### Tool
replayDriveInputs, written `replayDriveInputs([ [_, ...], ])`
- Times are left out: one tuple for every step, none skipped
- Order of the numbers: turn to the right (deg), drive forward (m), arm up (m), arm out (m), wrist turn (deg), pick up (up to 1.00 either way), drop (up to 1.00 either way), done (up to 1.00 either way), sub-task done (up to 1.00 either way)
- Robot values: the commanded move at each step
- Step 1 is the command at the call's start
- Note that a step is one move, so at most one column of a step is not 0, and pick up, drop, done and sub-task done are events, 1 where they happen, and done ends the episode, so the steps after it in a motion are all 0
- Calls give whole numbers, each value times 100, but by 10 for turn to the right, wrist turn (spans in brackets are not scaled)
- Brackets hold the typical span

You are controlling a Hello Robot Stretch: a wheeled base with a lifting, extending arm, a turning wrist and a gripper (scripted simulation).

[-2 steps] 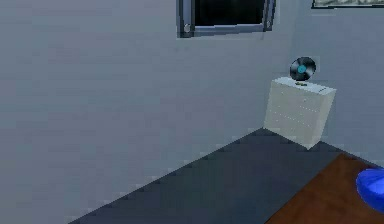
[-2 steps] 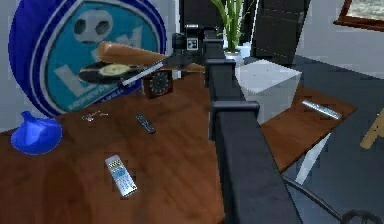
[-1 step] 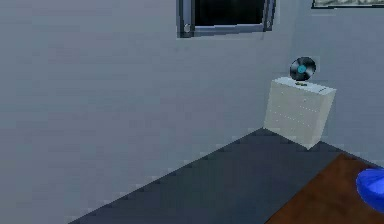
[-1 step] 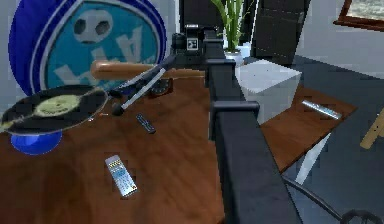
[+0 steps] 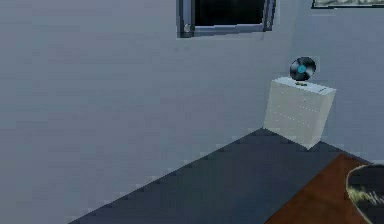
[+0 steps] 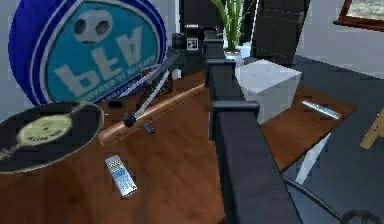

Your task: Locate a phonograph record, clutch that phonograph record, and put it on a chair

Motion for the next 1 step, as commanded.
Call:
replayDriveInputs([
  [0, 0, 0, -48, 0, 0, 0, 0, 0],
])
